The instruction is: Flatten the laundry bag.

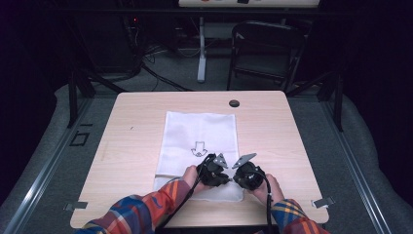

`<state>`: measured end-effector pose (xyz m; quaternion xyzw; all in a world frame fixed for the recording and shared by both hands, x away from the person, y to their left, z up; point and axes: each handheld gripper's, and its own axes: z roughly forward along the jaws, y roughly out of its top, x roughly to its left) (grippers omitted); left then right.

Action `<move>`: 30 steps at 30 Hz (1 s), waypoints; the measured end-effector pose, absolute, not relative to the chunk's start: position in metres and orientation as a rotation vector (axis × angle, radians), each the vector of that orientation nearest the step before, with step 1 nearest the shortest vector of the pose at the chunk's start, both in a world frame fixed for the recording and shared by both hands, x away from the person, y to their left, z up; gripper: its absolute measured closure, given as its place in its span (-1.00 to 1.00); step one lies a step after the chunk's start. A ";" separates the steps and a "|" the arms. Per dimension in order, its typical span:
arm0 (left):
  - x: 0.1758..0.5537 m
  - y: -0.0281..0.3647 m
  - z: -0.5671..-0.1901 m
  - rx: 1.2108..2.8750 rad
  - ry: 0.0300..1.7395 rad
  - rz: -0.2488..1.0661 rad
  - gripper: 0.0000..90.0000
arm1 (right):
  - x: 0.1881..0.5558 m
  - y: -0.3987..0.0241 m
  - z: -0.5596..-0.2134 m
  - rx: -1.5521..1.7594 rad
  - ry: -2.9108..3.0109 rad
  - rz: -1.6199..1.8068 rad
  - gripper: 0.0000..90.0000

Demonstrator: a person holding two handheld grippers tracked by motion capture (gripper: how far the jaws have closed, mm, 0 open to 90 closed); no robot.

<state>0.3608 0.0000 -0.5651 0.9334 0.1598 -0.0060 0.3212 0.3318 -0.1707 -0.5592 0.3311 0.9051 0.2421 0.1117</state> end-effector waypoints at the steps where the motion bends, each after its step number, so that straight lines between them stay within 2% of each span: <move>1: 0.362 0.001 -0.565 2.452 0.420 -0.012 0.81 | 0.332 -0.171 -0.559 0.973 2.658 0.705 1.00; 30: 0.364 0.020 -0.562 2.470 0.453 -0.052 0.81 | 0.333 -0.171 -0.559 0.987 2.659 0.708 1.00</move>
